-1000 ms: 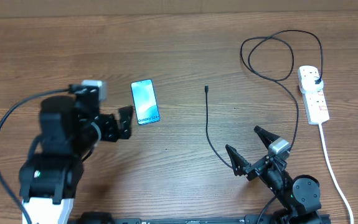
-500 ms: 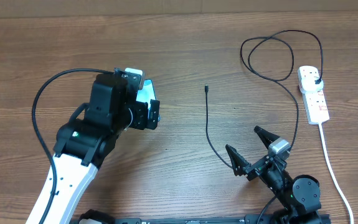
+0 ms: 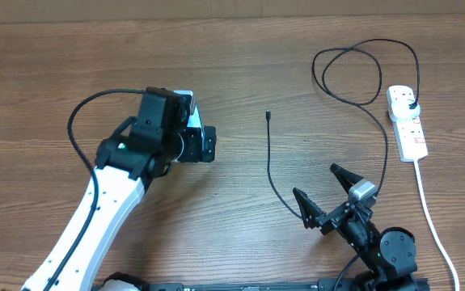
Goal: Plug charger to phone and switch on socket
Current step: 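Move the left gripper over the Galaxy phone and lower onto it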
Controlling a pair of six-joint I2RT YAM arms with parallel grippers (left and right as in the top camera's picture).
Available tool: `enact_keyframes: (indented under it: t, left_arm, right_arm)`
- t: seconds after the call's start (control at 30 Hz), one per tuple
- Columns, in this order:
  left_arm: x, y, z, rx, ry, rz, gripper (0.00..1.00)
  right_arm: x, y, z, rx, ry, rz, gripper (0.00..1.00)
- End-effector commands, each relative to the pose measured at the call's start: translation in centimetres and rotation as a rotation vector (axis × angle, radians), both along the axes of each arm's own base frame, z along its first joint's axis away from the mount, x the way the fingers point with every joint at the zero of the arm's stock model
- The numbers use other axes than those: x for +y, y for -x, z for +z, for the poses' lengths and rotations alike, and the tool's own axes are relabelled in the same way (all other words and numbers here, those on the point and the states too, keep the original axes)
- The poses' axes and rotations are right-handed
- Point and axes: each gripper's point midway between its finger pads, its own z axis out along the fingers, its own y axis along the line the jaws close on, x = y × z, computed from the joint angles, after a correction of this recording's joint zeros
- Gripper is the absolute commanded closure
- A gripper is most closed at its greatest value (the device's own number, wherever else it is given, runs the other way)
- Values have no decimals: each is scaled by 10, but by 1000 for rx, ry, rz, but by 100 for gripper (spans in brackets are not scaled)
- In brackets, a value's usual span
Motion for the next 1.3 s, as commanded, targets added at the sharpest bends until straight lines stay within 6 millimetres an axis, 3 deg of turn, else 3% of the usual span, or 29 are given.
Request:
enact_keyframes:
  t: [0.0,0.23,0.47,0.87,1.27]
  left_arm:
    - [5,-8,-10,58,15,143,0]
    - [21,-20,-33,145,-94,266,0]
    - [18,-42,-46,249,-167,286,0]
    - [9,-61,-104,341,-216,240,0]
    - [23,-68,-148,408,-254,235,0]
  right_arm:
    - [-1,0,-1,-8,-2,-2,0]
    - [-1,0,-1,-8,-2,-2,0]
    - [-1,0,-1,-8,-2,-2,0]
    - [-1,0,-1,-8,-2,-2,0]
    - [-1,0,-1,-8,-2,-2,0]
